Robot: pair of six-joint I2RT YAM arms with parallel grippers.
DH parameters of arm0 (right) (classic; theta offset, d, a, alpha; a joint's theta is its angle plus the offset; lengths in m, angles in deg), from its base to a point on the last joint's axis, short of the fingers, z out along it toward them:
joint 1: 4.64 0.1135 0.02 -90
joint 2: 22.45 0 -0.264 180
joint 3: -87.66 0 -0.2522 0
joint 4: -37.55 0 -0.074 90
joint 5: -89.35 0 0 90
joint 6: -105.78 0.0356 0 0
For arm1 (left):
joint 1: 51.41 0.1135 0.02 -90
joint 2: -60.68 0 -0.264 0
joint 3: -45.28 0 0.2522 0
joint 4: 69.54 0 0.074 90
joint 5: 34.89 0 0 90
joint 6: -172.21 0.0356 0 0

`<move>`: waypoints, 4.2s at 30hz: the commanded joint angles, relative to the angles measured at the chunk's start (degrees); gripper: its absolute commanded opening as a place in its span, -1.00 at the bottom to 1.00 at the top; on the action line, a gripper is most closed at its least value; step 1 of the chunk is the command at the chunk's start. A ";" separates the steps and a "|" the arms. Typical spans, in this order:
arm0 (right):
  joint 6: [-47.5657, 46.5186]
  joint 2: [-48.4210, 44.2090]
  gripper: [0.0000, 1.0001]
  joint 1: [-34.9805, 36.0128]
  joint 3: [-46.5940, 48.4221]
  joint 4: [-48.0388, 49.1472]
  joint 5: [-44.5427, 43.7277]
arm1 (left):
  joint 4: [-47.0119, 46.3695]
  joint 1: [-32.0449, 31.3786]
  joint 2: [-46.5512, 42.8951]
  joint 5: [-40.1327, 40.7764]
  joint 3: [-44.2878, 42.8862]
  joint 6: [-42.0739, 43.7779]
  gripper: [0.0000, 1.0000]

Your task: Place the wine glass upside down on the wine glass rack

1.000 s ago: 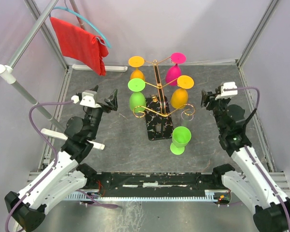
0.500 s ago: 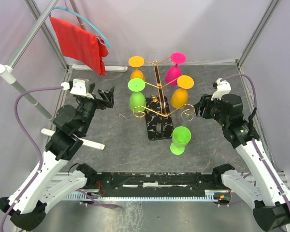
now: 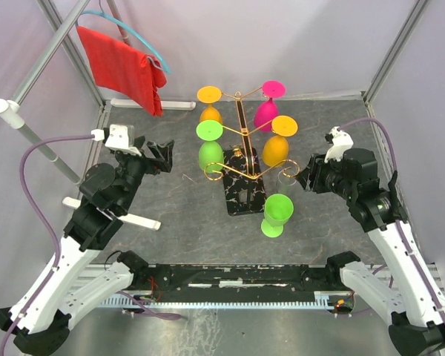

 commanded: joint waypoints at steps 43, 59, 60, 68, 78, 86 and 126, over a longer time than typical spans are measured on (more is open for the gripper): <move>-5.01 8.39 -0.99 3.50 -0.31 1.54 -12.73 | 1.52 0.07 0.33 2.77 -0.99 -2.61 0.76; -17.54 -2.36 -0.99 3.51 12.69 4.03 -36.53 | 8.31 0.06 5.08 7.00 -6.56 -28.51 0.88; -18.81 -3.13 -0.99 3.51 12.56 7.15 -34.67 | 8.13 -0.01 4.74 7.27 -6.57 -30.28 0.88; -26.90 -6.55 -0.99 3.47 2.71 39.48 -21.05 | 6.26 0.07 2.33 7.00 -7.10 -46.74 0.90; -20.76 2.06 -0.99 4.41 0.00 71.93 -2.97 | -1.85 0.01 1.44 0.60 -0.02 -77.05 0.91; -18.09 6.27 -0.99 10.12 3.88 75.20 2.58 | -6.59 0.00 3.25 0.00 2.77 -82.78 0.93; -54.61 25.12 -0.99 51.39 6.46 85.63 -15.78 | -12.42 0.08 0.77 7.40 6.71 -94.00 0.16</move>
